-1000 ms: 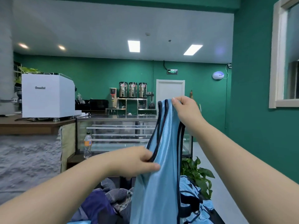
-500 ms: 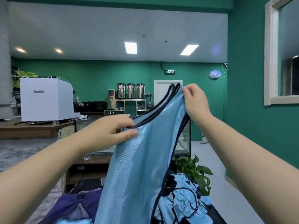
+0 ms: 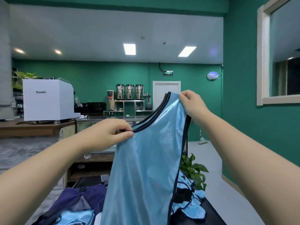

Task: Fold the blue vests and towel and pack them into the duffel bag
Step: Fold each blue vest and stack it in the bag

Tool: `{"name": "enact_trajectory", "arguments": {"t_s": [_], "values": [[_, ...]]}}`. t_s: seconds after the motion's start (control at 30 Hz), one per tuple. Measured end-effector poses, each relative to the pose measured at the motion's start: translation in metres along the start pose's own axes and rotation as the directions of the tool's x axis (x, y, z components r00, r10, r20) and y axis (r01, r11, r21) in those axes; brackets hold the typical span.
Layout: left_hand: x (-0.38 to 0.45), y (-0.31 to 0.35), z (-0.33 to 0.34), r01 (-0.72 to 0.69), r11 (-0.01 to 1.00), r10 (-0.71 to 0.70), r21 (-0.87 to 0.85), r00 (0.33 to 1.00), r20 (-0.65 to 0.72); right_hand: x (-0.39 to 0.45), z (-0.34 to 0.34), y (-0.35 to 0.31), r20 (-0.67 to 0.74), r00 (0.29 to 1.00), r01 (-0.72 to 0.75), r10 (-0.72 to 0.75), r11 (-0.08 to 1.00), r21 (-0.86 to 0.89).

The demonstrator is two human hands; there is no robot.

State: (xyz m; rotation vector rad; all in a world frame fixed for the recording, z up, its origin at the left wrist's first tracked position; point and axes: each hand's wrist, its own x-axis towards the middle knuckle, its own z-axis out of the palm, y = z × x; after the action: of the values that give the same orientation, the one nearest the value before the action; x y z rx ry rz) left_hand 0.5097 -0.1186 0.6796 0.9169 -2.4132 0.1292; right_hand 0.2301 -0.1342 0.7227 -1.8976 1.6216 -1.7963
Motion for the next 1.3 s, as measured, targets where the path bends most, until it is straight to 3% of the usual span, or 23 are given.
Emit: {"name": "enact_trajectory", "arguments": {"t_s": [0.23, 0.43, 0.6, 0.73, 0.9, 1.03, 1.3], "values": [[-0.003, 0.011, 0.01, 0.046, 0.951, -0.057, -0.305, 0.998, -0.026, 0.001, -0.008, 0.013, 0.056, 0.997, -0.048, 0.044, 0.997, 0.068], [0.002, -0.009, 0.054, 0.12, 0.868, -0.124, -0.482, 0.992, 0.023, 0.004, 0.011, 0.049, 0.152, 0.985, -0.084, 0.081, 0.996, 0.01], [-0.005, -0.055, 0.147, 0.286, 0.811, -0.239, -0.51, 0.958, 0.158, 0.001, 0.053, 0.117, 0.281, 0.948, -0.13, 0.152, 0.987, -0.094], [-0.01, -0.086, 0.234, 0.383, 0.804, -0.366, -0.455, 0.922, 0.13, -0.005, 0.092, 0.18, 0.314, 0.929, -0.145, 0.196, 0.973, -0.179], [0.001, -0.117, 0.305, 0.528, 0.622, -0.588, -0.579, 0.802, 0.1, 0.002, 0.132, 0.238, 0.318, 0.923, -0.159, 0.216, 0.968, -0.194], [0.01, -0.148, 0.342, 0.541, 0.519, -0.64, -0.662, 0.759, 0.118, 0.014, 0.158, 0.277, 0.301, 0.928, -0.167, 0.217, 0.969, -0.182], [0.017, -0.18, 0.404, 0.64, 0.506, -0.699, -0.578, 0.697, 0.16, 0.023, 0.204, 0.351, 0.309, 0.917, -0.197, 0.254, 0.959, -0.203]]}}
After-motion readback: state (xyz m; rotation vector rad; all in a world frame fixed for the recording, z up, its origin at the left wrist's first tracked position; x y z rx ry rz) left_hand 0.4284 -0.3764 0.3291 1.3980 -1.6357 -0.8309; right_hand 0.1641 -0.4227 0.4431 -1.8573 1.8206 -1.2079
